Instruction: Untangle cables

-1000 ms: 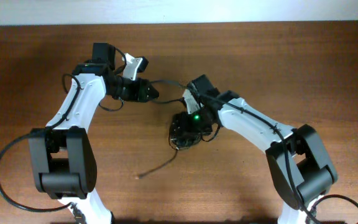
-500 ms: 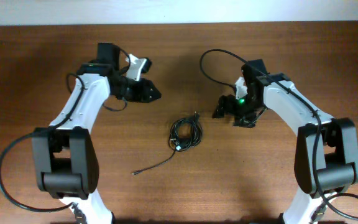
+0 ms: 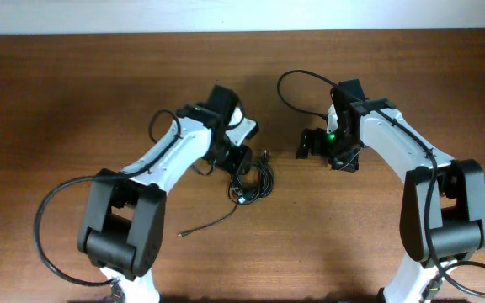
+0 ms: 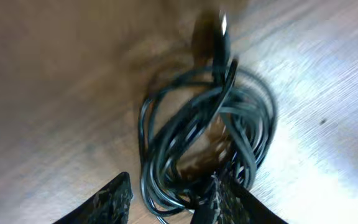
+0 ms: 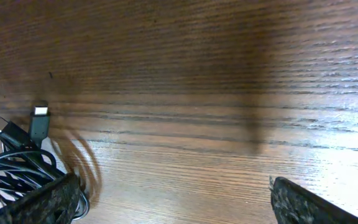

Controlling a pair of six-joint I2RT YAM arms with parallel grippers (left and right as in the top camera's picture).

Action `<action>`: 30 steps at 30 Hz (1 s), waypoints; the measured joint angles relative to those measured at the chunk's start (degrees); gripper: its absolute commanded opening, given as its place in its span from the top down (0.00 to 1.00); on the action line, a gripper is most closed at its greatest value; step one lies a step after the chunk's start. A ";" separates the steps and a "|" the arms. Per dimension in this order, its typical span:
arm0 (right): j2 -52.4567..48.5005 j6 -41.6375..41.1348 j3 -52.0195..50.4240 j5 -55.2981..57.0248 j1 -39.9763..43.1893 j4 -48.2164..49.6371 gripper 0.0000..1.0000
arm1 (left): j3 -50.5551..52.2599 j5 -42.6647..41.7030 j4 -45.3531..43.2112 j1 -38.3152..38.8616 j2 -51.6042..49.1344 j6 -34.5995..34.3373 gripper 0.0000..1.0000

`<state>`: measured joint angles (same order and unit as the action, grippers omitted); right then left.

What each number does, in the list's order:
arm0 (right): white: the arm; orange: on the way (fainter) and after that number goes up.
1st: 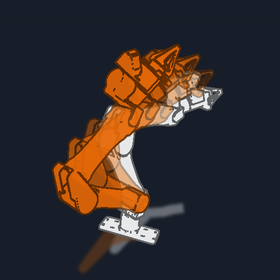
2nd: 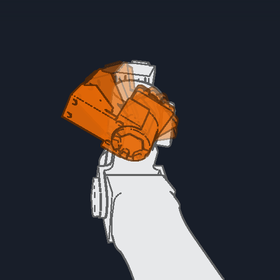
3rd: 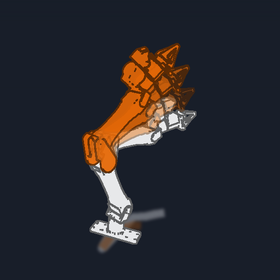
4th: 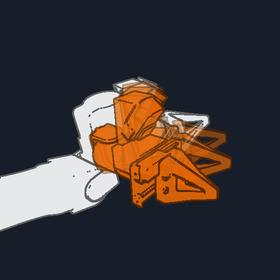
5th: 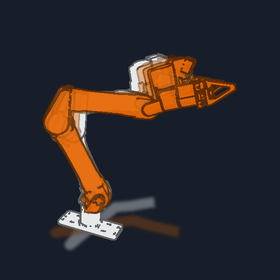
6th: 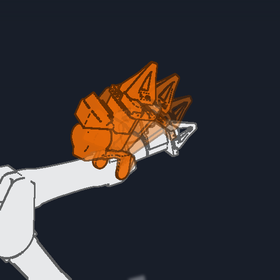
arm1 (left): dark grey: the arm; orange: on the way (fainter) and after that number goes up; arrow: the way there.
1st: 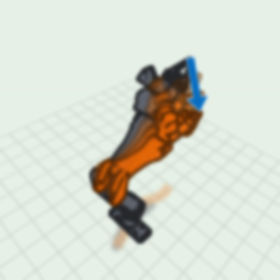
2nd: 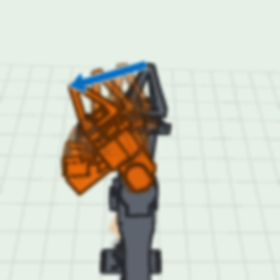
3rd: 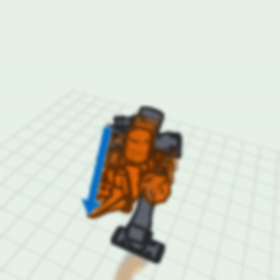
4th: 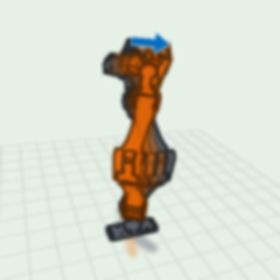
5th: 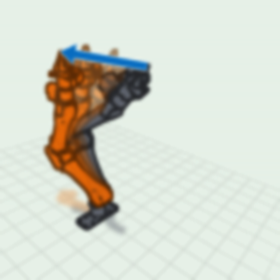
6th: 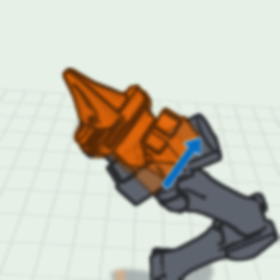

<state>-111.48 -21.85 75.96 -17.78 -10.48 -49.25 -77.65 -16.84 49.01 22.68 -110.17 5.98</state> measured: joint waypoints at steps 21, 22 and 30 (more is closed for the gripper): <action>0.00 0.00 0.00 0.00 0.00 0.00 0.02 | 5.73 4.07 -18.86 0.17 -0.09 -1.40 1.00; 0.00 0.02 0.00 0.00 0.00 0.00 0.02 | 5.62 1.42 -18.60 -0.37 -0.09 -0.09 1.00; 0.00 0.59 0.00 -7.23 0.00 0.85 0.16 | 5.62 -23.56 -15.37 -14.38 -0.11 6.25 1.00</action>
<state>-111.48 -21.26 75.96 -25.02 -10.48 -48.40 -72.03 -40.40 33.65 8.29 -110.28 12.23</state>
